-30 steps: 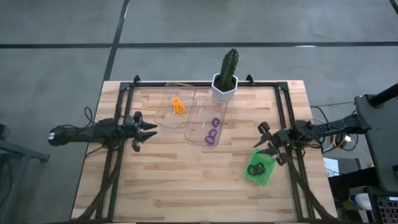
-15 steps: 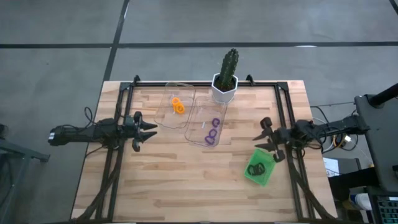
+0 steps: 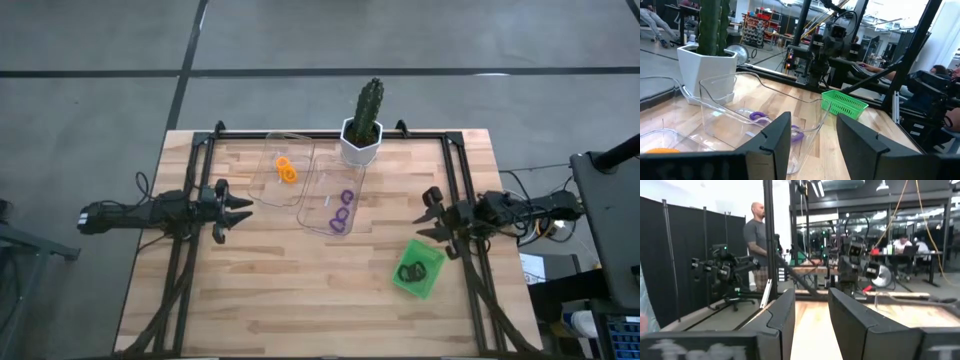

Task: Sort spring keychains
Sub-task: Return to Home Position

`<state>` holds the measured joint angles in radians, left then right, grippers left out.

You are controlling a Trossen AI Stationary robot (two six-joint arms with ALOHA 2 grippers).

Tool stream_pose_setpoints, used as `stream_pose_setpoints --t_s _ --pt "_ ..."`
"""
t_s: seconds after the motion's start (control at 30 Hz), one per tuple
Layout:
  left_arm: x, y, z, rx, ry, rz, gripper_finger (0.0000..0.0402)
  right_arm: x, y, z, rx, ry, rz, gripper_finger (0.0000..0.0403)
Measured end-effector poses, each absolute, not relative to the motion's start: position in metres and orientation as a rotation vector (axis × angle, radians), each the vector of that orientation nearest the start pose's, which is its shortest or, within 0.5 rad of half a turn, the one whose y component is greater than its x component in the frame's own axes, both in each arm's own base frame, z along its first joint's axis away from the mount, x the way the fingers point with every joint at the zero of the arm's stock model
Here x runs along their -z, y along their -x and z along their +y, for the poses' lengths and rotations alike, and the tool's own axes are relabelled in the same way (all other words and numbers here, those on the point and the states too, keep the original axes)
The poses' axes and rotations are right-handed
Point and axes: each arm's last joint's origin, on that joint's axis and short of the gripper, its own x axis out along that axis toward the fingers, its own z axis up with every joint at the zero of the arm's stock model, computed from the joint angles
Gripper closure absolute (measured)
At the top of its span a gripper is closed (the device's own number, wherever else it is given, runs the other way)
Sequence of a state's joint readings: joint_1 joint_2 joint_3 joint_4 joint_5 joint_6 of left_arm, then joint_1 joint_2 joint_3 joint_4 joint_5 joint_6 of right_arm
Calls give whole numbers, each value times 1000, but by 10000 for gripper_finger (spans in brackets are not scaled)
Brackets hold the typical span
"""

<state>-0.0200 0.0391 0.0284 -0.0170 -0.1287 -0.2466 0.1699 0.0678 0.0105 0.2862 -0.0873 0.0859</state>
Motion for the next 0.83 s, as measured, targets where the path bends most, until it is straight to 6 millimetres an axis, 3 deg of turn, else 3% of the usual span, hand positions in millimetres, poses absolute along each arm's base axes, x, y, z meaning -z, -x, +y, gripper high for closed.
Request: stream_pose_setpoints --t_s 0.83 --pt "-168 -98 2 -112 244 14 250 -185 -101 20 -262 -109 -168 291"
